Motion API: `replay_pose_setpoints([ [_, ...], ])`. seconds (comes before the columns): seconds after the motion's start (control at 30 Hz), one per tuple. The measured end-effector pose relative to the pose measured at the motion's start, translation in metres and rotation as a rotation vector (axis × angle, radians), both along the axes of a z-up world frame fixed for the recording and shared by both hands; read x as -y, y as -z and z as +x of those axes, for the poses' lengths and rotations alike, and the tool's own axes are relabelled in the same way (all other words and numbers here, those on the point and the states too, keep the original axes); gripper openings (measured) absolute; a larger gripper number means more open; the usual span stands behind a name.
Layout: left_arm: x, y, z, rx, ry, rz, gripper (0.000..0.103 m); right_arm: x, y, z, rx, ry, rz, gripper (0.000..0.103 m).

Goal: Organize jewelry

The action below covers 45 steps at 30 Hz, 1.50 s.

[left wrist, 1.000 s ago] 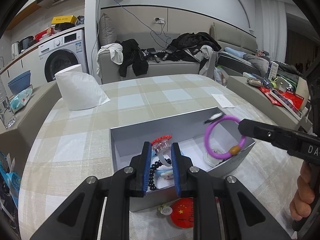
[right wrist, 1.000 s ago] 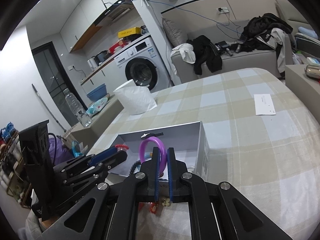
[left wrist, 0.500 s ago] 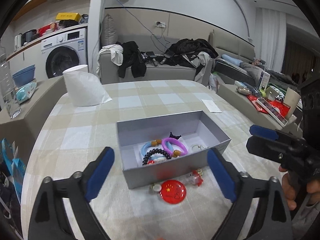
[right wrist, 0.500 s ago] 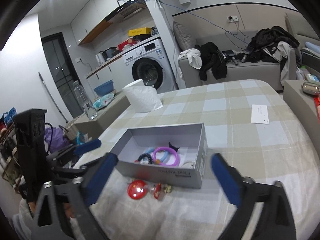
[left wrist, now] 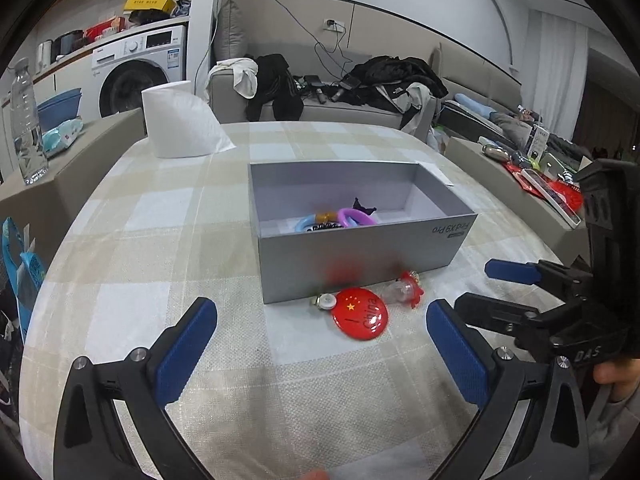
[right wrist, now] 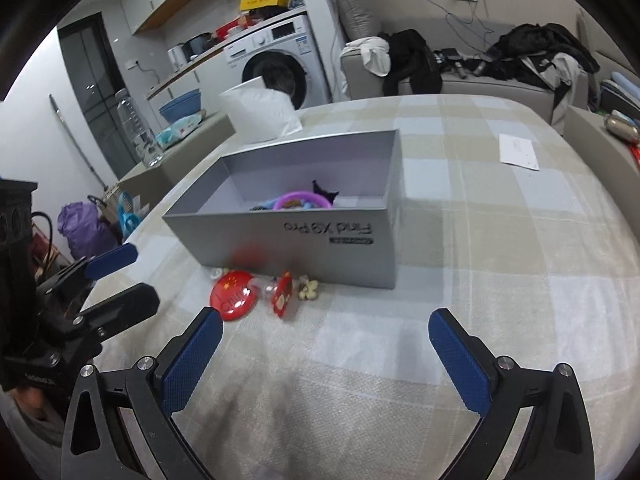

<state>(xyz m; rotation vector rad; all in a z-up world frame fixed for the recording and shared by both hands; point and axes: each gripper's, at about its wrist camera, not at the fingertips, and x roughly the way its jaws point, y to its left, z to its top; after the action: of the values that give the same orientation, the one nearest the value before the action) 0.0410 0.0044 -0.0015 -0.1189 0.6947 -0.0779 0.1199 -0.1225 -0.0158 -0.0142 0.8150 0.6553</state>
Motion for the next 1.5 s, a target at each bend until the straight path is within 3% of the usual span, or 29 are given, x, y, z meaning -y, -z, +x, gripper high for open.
replay_pose_setpoints([
  [0.1, -0.001, 0.006, 0.001, -0.027, 0.000, -0.007, 0.102, 0.000, -0.001, -0.006, 0.022, -0.030, 0.015, 0.096],
  [0.17, -0.001, 0.006, -0.001, -0.028, 0.004, -0.010, 0.102, -0.002, 0.001, -0.007, 0.013, -0.042, 0.005, 0.085],
  [0.3, -0.001, 0.007, -0.004, -0.029, 0.007, -0.006, 0.102, -0.006, 0.003, -0.009, 0.008, -0.061, -0.013, 0.079],
  [0.47, 0.000, 0.007, -0.005, -0.030, 0.011, -0.004, 0.102, -0.013, 0.003, -0.015, 0.021, -0.095, -0.020, 0.056],
  [0.67, -0.004, 0.008, -0.006, -0.019, 0.007, -0.025, 0.102, -0.026, 0.004, -0.014, 0.011, -0.135, -0.021, 0.041],
  [0.9, -0.020, 0.009, -0.005, -0.032, -0.037, -0.108, 0.102, -0.042, 0.011, -0.003, -0.068, -0.143, -0.044, 0.031],
  [1.1, -0.028, 0.011, -0.003, -0.049, -0.063, -0.159, 0.102, -0.047, 0.010, 0.006, -0.079, -0.125, -0.060, 0.030],
  [1.33, -0.028, 0.012, -0.004, -0.055, -0.068, -0.172, 0.102, -0.051, 0.010, 0.009, -0.065, -0.096, -0.107, 0.017],
  [1.5, -0.028, 0.011, -0.004, -0.058, -0.066, -0.166, 0.102, -0.043, 0.007, 0.003, -0.052, -0.105, -0.078, 0.016],
])
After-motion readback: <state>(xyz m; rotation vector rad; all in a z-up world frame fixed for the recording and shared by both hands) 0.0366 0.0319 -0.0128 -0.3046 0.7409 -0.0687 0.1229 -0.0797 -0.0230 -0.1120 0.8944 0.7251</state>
